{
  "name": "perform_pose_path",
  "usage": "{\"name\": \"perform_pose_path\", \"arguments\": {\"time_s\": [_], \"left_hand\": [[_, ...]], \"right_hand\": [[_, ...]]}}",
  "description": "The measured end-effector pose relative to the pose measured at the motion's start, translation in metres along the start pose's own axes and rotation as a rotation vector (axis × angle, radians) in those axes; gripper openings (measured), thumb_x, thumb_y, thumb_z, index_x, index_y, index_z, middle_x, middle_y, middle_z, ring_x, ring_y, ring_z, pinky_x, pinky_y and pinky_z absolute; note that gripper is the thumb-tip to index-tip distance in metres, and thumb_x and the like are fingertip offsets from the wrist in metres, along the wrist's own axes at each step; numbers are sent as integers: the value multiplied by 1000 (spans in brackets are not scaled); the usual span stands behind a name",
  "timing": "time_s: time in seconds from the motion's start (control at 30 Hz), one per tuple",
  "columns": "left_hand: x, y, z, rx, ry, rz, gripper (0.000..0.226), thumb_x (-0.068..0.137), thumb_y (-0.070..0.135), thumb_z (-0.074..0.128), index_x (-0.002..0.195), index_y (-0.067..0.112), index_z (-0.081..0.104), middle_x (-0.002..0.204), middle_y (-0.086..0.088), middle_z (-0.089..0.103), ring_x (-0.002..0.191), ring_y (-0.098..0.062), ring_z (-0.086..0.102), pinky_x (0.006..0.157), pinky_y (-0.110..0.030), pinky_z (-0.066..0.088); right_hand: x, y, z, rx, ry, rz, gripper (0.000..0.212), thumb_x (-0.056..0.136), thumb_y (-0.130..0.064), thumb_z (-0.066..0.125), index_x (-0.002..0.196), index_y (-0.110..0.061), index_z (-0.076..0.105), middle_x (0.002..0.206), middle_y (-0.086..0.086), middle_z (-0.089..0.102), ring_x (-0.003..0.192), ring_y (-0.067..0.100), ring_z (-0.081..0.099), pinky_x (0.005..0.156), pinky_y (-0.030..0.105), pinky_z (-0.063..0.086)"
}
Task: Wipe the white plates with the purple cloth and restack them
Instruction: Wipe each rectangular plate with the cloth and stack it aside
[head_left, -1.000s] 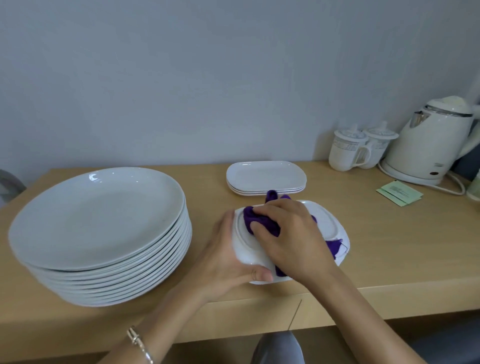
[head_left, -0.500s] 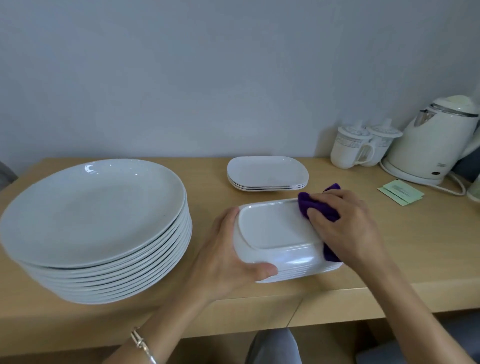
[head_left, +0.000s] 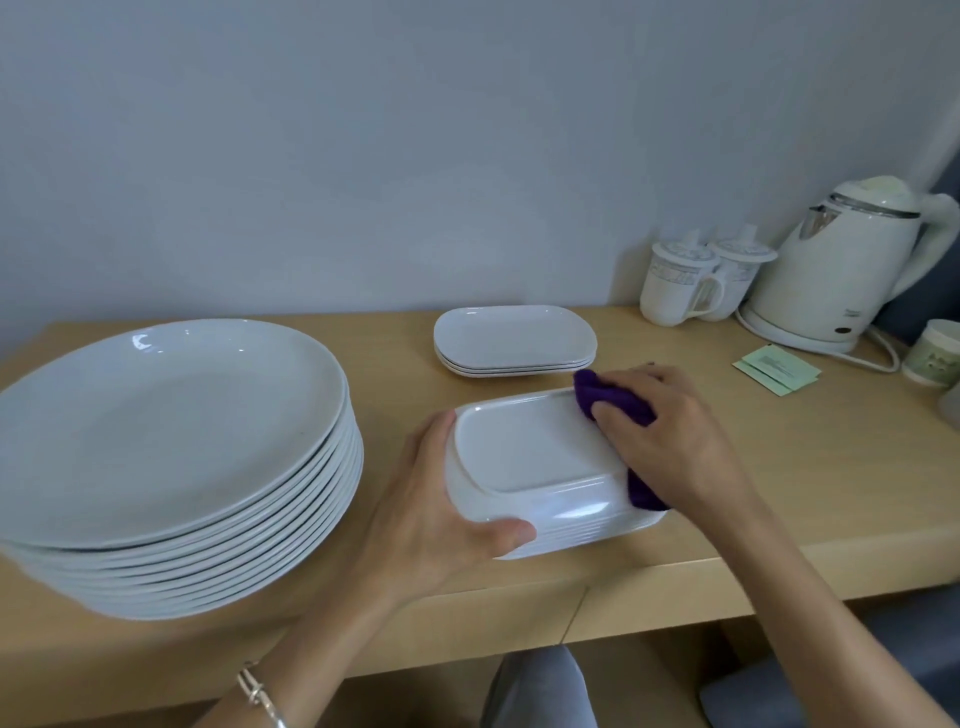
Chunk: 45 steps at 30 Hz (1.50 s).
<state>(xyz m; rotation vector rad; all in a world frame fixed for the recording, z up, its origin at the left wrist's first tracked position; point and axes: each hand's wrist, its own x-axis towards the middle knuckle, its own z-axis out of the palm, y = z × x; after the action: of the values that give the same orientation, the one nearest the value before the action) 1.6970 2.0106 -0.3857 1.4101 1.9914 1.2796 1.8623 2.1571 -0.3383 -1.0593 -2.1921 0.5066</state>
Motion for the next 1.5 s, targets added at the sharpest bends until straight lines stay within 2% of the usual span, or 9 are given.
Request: {"name": "perform_pose_path", "arguments": {"time_s": [0.23,0.43,0.57,0.77,0.93,1.17,1.27,1.4,1.5], "left_hand": [[-1,1,-1,31,-32,-33,105,38,65,66,132,52,21,125,39,27,108,21,32,81,-2,32],[-1,5,-1,-19,-5,-21,84,41,56,74,114,53,32,116,24,49,104,12,50,74,-5,42],[-2,2,-1,-17,3,-34,84,42,61,71,115,54,30,119,27,46,108,14,47,76,-8,41],[-2,0,0,17,-1,-23,83,43,59,73,115,62,30,121,35,39,113,16,40,78,-8,39],[-1,-2,0,11,-10,-31,91,42,61,72,122,50,30,122,28,42,113,8,44,86,-20,45],[0,-4,2,-73,9,-7,100,43,53,80,132,40,35,121,17,57,109,0,58,86,-38,55],[0,-4,1,-62,6,8,93,44,53,79,127,45,38,122,20,54,113,-4,55,89,-42,52],[-1,2,1,9,18,-4,85,43,56,74,120,47,39,116,26,48,110,3,49,88,-38,51],[0,4,-1,2,2,-3,91,42,56,77,125,46,40,120,27,49,113,2,49,90,-39,51]], "right_hand": [[47,-28,15,-96,-194,64,24,86,-38,56,107,-35,67,106,-7,66,94,16,58,74,26,39],[35,-88,78,-105,-351,-193,33,88,-38,52,119,-32,62,118,2,58,106,27,55,88,33,42],[35,-67,63,-121,-328,-175,38,88,-44,50,125,-36,55,126,0,52,113,26,51,97,41,41],[59,-2,12,-220,-222,99,37,92,-42,49,126,-30,57,114,5,59,95,25,57,74,31,42],[41,-33,33,-282,-217,-69,41,95,-40,44,134,-28,50,131,8,49,115,32,48,98,35,34],[1,-72,43,-123,-362,-365,44,94,-41,48,137,-34,45,134,-4,46,123,21,39,106,29,26],[2,-40,14,-85,-380,-310,39,91,-39,53,130,-42,52,130,-12,48,124,11,38,104,25,27],[17,-10,-1,-170,-188,-6,39,91,-35,52,130,-37,54,133,-3,47,122,23,40,100,28,29],[13,-30,21,-261,-143,-74,39,93,-39,48,131,-32,54,133,2,49,121,27,41,101,30,27]]}}
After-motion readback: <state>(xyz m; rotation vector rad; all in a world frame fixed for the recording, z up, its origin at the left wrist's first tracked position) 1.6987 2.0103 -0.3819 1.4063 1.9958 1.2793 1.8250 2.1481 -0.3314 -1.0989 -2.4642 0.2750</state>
